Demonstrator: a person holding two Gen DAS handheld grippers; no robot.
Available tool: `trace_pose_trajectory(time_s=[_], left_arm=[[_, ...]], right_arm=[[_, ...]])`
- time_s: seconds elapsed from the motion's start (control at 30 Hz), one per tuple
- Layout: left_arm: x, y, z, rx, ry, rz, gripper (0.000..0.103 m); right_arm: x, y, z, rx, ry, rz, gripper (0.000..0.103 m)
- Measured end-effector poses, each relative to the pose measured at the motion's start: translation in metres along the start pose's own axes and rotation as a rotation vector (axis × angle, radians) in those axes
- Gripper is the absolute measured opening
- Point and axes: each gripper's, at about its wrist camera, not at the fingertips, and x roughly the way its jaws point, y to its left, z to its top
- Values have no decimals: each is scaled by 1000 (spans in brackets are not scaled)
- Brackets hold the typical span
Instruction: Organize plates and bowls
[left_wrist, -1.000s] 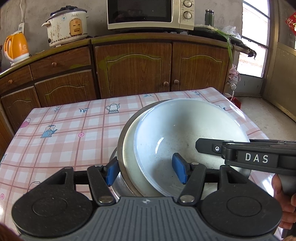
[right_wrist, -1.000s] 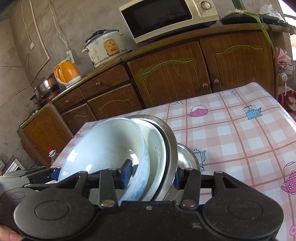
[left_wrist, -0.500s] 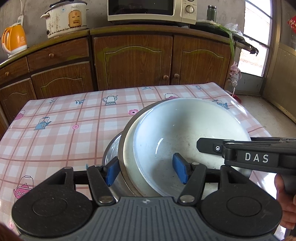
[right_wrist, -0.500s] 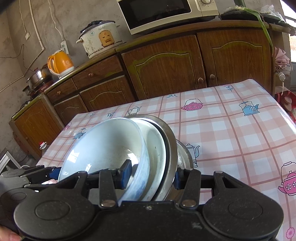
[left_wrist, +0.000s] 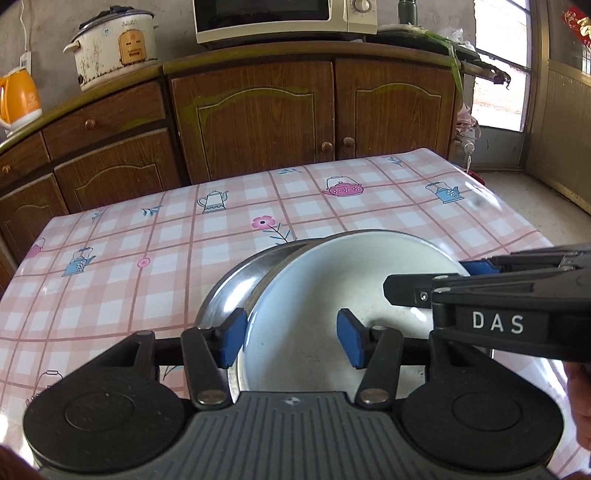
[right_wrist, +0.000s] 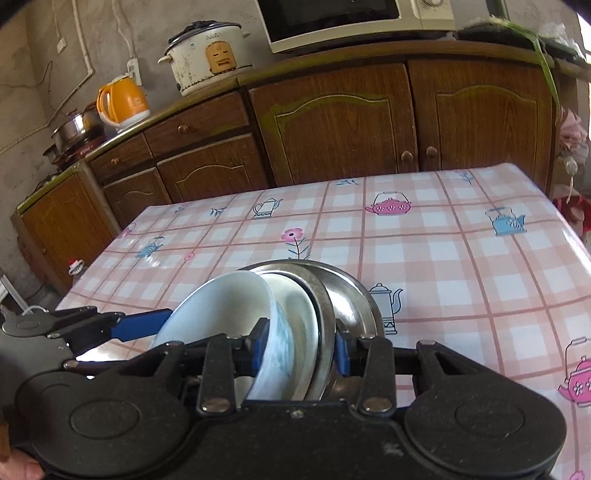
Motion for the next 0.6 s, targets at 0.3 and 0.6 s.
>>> trace_pose_trajectory(time_s=[0.3,0.6], left_arm=[[4,2,-9,-25,16,-4,57],[6,0,-7,-36,22,4,62]], right_arm=[[4,4,1,-51,-25,-9,44],[13,1,3,-57,-23,-1,44]])
